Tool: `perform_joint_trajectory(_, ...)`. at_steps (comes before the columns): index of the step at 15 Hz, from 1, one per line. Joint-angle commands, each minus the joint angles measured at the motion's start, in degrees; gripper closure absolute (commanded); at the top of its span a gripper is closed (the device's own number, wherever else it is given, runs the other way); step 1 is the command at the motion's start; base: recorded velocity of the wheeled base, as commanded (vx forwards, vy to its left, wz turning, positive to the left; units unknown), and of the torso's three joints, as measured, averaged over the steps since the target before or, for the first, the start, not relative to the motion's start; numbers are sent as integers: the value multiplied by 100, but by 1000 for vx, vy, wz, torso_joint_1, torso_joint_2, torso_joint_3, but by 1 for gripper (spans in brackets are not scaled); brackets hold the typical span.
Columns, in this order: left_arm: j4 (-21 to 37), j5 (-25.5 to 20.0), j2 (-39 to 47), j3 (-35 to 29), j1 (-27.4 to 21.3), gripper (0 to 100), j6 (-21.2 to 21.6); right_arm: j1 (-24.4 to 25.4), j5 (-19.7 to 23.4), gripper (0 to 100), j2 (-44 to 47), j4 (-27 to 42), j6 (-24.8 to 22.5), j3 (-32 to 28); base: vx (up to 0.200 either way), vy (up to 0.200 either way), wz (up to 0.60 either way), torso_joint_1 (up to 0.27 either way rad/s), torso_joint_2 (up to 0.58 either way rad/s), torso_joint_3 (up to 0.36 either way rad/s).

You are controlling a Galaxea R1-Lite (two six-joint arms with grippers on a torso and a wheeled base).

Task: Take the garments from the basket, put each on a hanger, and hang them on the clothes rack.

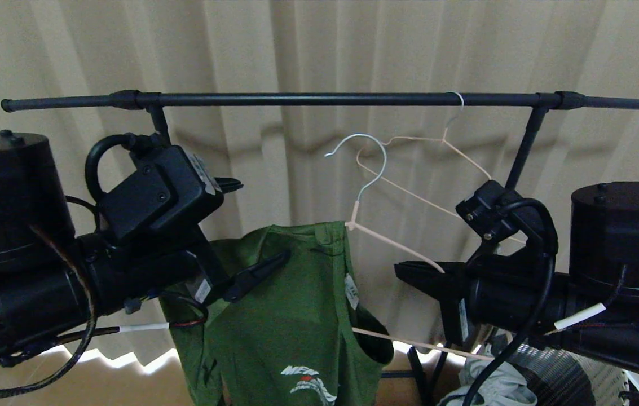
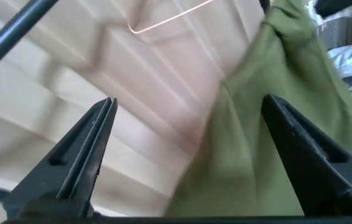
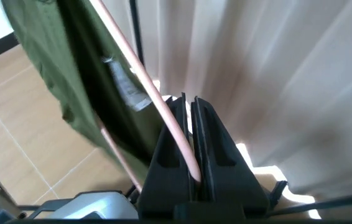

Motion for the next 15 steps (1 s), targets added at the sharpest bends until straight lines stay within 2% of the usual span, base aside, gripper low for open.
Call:
perform_joint_trajectory(1,0,-3,381,-235,6,0,45,44,1,100,12,-3,1,-74,0,0,0,0,0,0)
perform_joint_trajectory(6,0,-3,548,-376,6,0,124,70,10,100,-32,-12,-122,-66,0,0,0,0,0,0)
perform_joint_trajectory(7,0,-3,548,-367,6,100,124,105,19,100,-32,-12,-122,-66,0,0,0,0,0,0)
perform_joint_trajectory(15,0,5,530,-332,6,100,124,105,10,100,-41,-21,-113,-74,0,0,0,0,0,0)
